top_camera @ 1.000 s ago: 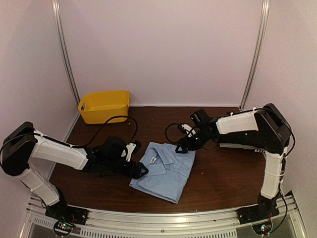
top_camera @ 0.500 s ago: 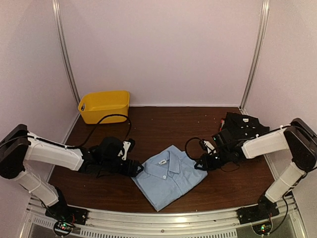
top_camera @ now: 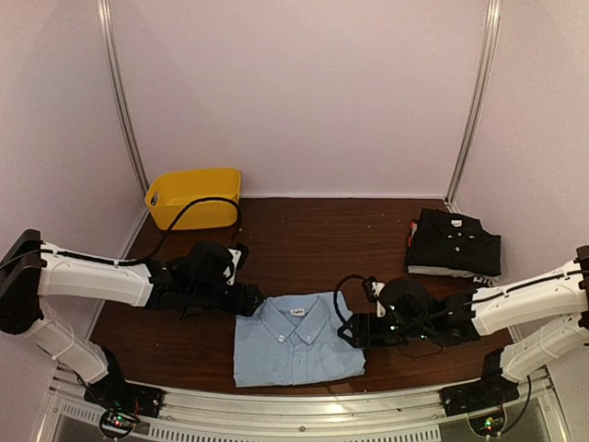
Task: Fold and stack the long sleeve shirts
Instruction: Rotate the square-folded shirt at the center of the board, then move the square-folded shirt to the center of the board.
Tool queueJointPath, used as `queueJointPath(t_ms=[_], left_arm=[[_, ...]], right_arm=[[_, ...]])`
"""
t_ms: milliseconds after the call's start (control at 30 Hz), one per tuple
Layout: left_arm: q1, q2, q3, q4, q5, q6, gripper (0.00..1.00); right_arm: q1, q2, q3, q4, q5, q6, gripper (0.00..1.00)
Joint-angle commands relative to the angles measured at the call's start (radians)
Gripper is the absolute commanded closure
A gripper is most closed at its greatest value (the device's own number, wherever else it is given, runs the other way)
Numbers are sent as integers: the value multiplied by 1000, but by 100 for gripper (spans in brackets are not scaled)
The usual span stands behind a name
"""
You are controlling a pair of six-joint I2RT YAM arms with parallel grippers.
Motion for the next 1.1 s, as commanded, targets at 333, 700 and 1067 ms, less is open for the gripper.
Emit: queueJointPath(t_ms=[333, 700, 1067], left_arm=[[-1, -79, 53, -51, -78, 46, 13], [-1, -59, 56, -44, -66, 63, 11], [1, -49, 37, -28, -79, 64, 9]], right_arm=[[-768, 56, 521, -450, 431, -465, 8], [-1152, 344, 571, -373, 317, -571, 10], [-1169, 534, 536, -262, -88, -737, 17]])
